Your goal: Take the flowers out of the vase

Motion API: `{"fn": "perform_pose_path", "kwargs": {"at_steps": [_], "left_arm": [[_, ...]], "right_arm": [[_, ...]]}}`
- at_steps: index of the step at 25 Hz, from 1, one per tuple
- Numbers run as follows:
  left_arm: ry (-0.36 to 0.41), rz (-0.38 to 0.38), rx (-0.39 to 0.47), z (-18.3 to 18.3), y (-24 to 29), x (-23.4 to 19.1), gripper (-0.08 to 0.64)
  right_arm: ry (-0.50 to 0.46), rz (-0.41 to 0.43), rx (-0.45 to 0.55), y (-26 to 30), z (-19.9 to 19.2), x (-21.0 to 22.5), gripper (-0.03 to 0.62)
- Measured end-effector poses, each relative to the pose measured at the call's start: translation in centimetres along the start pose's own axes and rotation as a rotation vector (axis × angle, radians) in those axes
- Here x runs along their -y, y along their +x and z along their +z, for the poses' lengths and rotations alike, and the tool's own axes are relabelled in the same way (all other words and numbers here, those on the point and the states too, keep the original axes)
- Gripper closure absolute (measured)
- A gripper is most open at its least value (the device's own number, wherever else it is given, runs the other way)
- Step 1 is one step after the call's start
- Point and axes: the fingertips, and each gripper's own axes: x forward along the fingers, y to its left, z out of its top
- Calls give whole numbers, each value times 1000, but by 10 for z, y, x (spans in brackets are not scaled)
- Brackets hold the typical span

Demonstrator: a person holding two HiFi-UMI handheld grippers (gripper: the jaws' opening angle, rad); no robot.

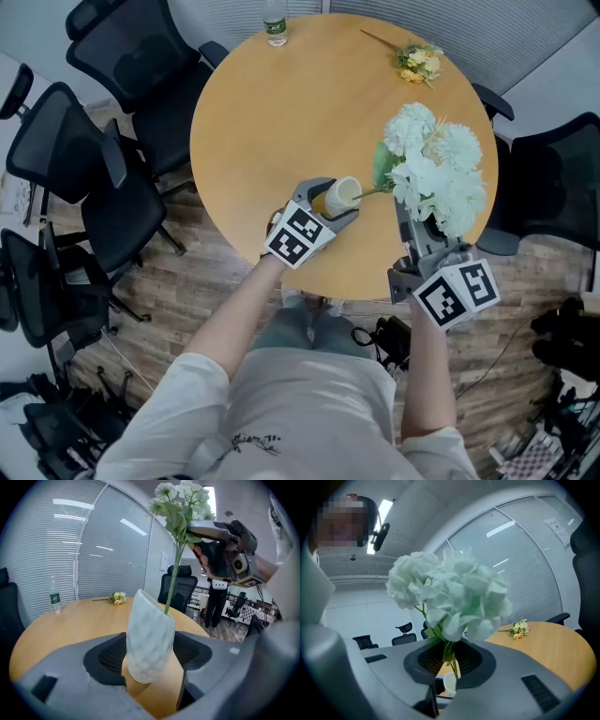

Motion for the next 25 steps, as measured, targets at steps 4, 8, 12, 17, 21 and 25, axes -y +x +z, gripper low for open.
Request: {"fn": "perform_pose_path", "kwargs": {"at_steps": [4,8,12,17,21,25], "left_arm": [[3,-2,-4,2,0,2,244],[2,-3,-8,-2,-1,-3,244],[-2,-1,-8,-2,-1,-3,244],[-5,1,0,-9,-6,-14,244],[-2,3,6,0,-2,-2,244],[-1,4,1,4,0,1,244]], "right_arm": [[-1,-5,8,-5,7,1,546],[-3,-8,14,-4,7,-2,546],[6,-9,24,-9,13,-2,546],[12,-16,31,-5,10,-6,546],[14,-27,32,-22,14,3,546],[5,-34,25,-30,12,9,546]]}}
